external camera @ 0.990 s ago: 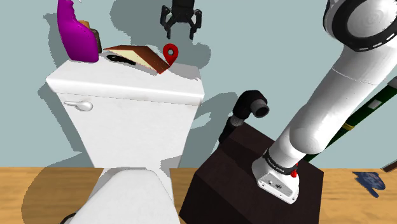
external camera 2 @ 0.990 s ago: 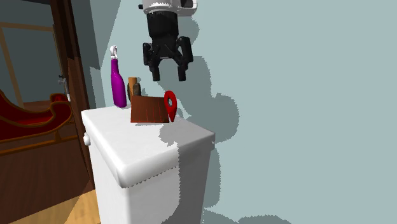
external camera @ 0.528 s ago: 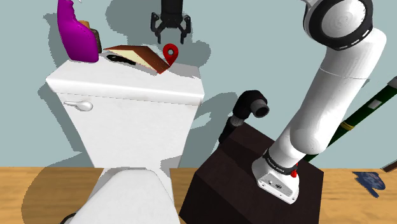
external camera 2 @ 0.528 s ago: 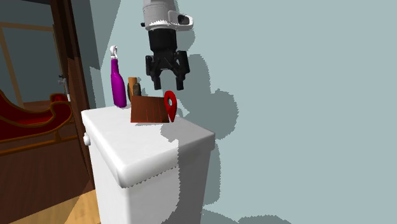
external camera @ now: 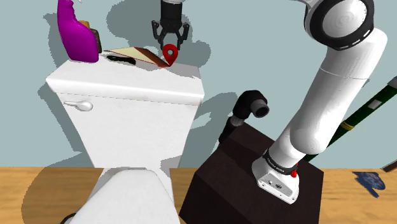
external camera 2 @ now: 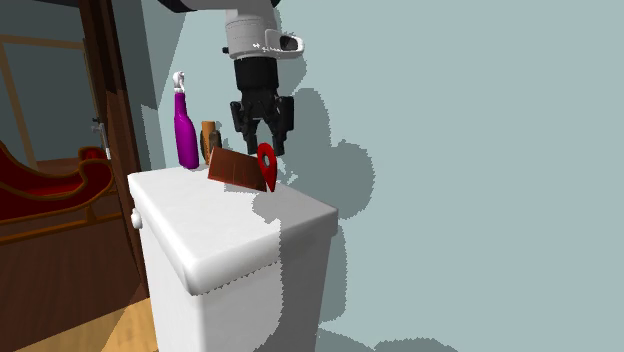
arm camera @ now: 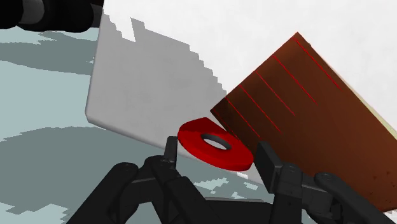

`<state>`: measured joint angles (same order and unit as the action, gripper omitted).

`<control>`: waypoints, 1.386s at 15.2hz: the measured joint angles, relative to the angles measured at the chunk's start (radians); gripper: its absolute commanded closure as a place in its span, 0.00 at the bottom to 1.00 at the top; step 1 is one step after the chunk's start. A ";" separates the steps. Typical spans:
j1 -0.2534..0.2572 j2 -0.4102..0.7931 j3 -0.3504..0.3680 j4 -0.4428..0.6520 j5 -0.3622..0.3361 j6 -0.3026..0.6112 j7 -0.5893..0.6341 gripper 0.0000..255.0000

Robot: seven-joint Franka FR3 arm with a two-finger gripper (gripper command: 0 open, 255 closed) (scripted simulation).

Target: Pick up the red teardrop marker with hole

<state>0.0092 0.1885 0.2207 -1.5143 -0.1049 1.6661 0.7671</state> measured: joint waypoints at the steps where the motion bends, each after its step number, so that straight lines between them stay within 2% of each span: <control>1: 0.000 0.000 0.000 0.000 0.000 0.000 0.001 1.00; 9: 0.000 0.005 0.001 0.012 0.001 -0.020 -0.001 1.00; 15: 0.004 0.022 0.004 0.097 0.000 -0.098 -0.008 1.00; 21: 0.011 0.046 0.006 0.226 -0.009 -0.190 -0.005 1.00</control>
<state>0.0202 0.2350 0.2266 -1.2884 -0.1140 1.4758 0.7618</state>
